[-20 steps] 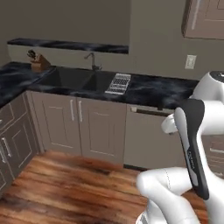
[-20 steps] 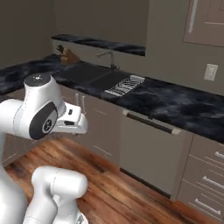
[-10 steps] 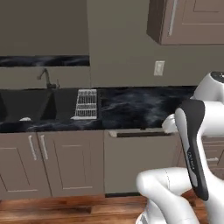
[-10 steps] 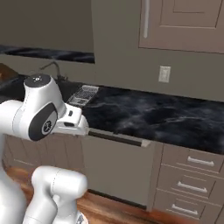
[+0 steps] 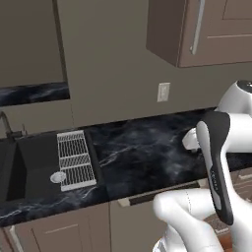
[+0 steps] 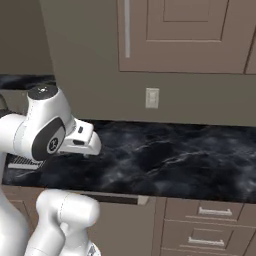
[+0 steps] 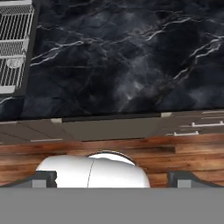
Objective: Navigate to the dishwasher.
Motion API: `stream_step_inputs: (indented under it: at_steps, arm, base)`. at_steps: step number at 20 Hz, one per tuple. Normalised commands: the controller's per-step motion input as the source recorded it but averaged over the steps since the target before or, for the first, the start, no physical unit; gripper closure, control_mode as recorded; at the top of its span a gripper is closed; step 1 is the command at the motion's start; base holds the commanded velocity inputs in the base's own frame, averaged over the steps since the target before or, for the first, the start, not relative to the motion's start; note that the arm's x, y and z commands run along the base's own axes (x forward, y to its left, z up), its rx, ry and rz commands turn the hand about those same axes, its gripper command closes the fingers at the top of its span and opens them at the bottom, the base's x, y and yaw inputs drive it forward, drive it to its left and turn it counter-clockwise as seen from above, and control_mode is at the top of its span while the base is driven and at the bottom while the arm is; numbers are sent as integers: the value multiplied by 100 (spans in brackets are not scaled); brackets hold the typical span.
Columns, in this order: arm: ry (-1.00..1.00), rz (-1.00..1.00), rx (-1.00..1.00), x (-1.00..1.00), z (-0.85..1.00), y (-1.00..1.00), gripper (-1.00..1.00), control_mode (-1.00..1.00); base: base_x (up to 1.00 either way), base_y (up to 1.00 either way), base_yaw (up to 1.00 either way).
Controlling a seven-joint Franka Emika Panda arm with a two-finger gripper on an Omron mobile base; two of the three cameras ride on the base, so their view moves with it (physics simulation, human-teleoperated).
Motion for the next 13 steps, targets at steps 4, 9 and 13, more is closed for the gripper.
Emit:
stream_step_inputs:
  at_steps: [4, 9, 13]
  arm:
    - [0, 0, 0, 0, 0, 0, -100, 100]
    - [0, 0, 0, 0, 0, 0, -100, 100]
    - [0, 0, 0, 0, 0, 0, -100, 100]
  base:
    - [100, 10, -12]
    - [100, -18, 15]
    - [95, -46, 53]
